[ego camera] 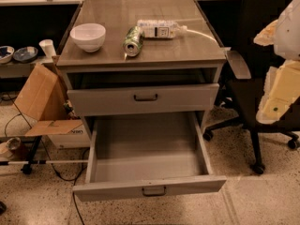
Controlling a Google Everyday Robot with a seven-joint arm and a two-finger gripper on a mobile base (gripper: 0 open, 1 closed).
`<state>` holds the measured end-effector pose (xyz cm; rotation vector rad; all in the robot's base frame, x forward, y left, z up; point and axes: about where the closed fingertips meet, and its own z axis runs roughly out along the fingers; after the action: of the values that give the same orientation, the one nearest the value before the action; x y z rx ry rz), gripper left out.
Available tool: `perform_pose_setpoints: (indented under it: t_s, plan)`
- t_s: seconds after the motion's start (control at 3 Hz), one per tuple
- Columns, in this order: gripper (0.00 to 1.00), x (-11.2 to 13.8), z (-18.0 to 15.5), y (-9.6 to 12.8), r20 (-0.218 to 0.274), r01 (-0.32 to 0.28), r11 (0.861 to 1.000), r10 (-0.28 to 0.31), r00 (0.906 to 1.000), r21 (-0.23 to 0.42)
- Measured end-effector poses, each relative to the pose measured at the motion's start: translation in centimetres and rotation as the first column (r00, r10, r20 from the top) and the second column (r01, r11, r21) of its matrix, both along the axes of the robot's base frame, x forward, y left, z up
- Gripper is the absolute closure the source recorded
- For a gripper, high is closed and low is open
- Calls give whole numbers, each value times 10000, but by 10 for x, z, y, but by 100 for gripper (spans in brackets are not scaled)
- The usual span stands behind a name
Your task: Close middle drawer
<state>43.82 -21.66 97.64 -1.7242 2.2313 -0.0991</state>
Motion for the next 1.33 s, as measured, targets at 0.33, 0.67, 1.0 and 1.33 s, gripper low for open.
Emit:
perform_pose_setpoints:
  t_s: [0.33,0.67,1.0,1.33]
  plan:
    - [0,-1,1,-2,130,39,10000,-40,9999,50]
    - [0,-7,-17,-3,365,22,9999,-28,9993,159]
    - [0,-12,-66,5,447,73,9986,-96,9990,517]
    - [0,-9,-150,19,3,347,9942,-349,9994,1017]
